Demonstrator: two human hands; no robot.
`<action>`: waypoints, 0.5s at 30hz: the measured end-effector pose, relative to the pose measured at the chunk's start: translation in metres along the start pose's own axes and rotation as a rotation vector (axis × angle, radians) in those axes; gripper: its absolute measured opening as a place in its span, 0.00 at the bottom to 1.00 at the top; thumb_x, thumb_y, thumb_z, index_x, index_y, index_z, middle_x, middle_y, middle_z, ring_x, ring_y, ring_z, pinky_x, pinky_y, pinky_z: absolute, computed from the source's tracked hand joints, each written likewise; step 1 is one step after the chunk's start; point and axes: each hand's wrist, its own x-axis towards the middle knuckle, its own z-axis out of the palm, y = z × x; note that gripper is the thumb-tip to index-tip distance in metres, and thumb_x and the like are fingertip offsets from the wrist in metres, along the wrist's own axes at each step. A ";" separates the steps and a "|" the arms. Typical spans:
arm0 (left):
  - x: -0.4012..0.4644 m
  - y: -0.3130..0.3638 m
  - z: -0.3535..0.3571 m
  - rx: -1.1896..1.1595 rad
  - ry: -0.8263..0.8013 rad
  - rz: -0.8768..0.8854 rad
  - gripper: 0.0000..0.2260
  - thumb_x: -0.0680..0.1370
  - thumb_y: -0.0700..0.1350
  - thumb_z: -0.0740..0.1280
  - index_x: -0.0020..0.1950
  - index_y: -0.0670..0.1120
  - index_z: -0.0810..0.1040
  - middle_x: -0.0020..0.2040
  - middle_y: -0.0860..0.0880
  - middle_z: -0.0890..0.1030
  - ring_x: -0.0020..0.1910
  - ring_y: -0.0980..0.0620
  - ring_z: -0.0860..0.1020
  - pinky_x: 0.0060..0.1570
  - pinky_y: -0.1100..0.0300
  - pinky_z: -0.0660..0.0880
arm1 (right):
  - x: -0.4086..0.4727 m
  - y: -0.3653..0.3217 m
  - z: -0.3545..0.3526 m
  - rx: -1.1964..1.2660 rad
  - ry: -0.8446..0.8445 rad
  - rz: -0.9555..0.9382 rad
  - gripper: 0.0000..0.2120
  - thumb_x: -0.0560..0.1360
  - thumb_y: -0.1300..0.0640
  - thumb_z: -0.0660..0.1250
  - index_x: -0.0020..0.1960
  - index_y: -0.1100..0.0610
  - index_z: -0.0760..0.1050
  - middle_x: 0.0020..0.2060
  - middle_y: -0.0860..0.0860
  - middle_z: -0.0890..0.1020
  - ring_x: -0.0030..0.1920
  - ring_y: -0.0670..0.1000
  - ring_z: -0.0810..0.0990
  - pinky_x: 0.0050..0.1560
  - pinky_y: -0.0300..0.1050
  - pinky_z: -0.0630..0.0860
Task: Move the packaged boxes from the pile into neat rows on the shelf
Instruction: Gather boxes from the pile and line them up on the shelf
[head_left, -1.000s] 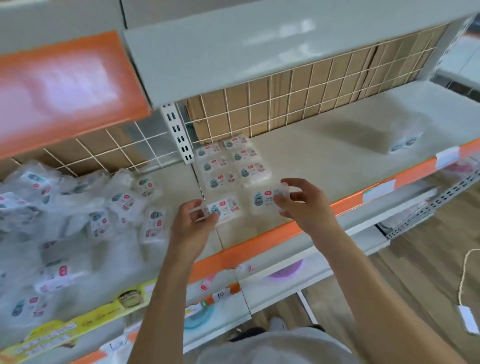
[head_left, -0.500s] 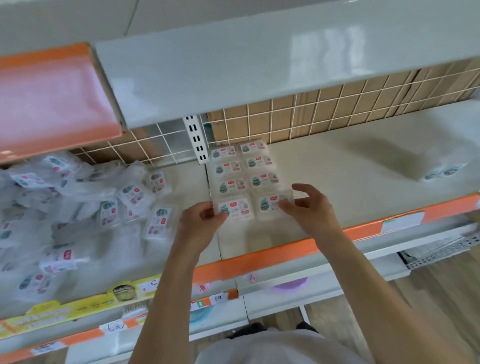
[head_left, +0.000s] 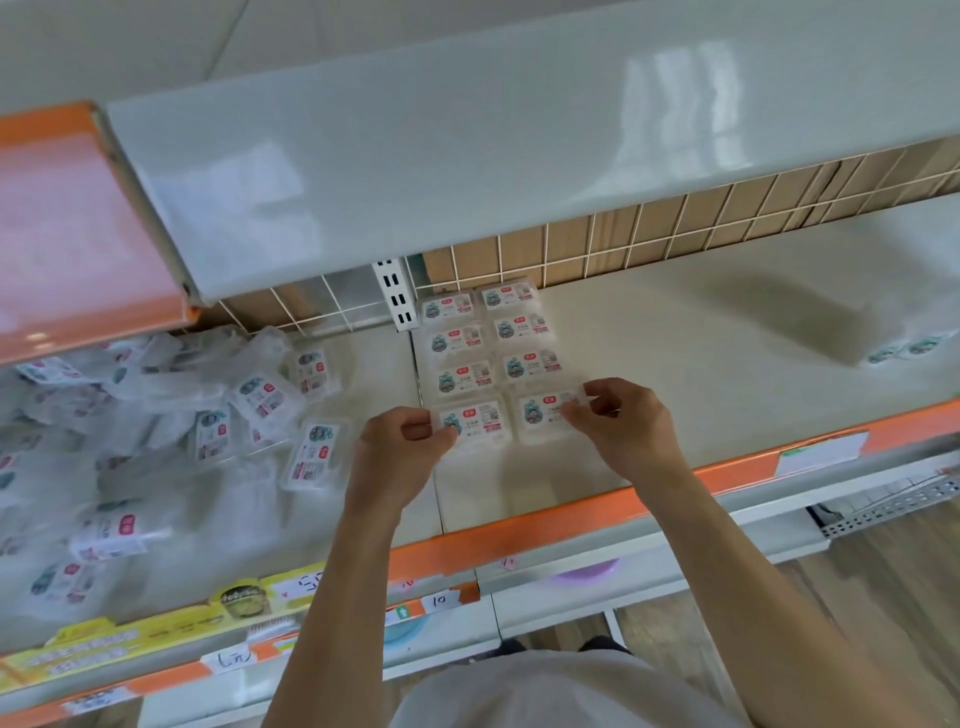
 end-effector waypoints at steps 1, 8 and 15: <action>0.000 0.000 0.001 -0.003 -0.003 -0.001 0.08 0.72 0.48 0.76 0.50 0.52 0.83 0.46 0.54 0.86 0.46 0.54 0.84 0.52 0.49 0.82 | 0.000 0.000 0.000 -0.008 0.005 -0.008 0.18 0.74 0.51 0.75 0.61 0.56 0.80 0.41 0.49 0.81 0.39 0.47 0.77 0.38 0.33 0.71; -0.002 0.004 0.002 0.002 -0.011 0.017 0.06 0.73 0.46 0.76 0.47 0.55 0.82 0.45 0.55 0.86 0.46 0.55 0.84 0.52 0.50 0.82 | 0.000 -0.001 0.003 -0.041 0.032 -0.059 0.19 0.75 0.51 0.74 0.63 0.56 0.80 0.41 0.49 0.82 0.38 0.45 0.77 0.36 0.27 0.69; -0.003 0.007 0.002 0.024 -0.001 0.011 0.10 0.73 0.46 0.76 0.54 0.48 0.84 0.46 0.55 0.86 0.45 0.56 0.84 0.51 0.52 0.83 | 0.000 -0.002 0.004 -0.053 0.044 -0.091 0.18 0.75 0.51 0.74 0.61 0.57 0.80 0.41 0.50 0.82 0.38 0.46 0.77 0.34 0.24 0.69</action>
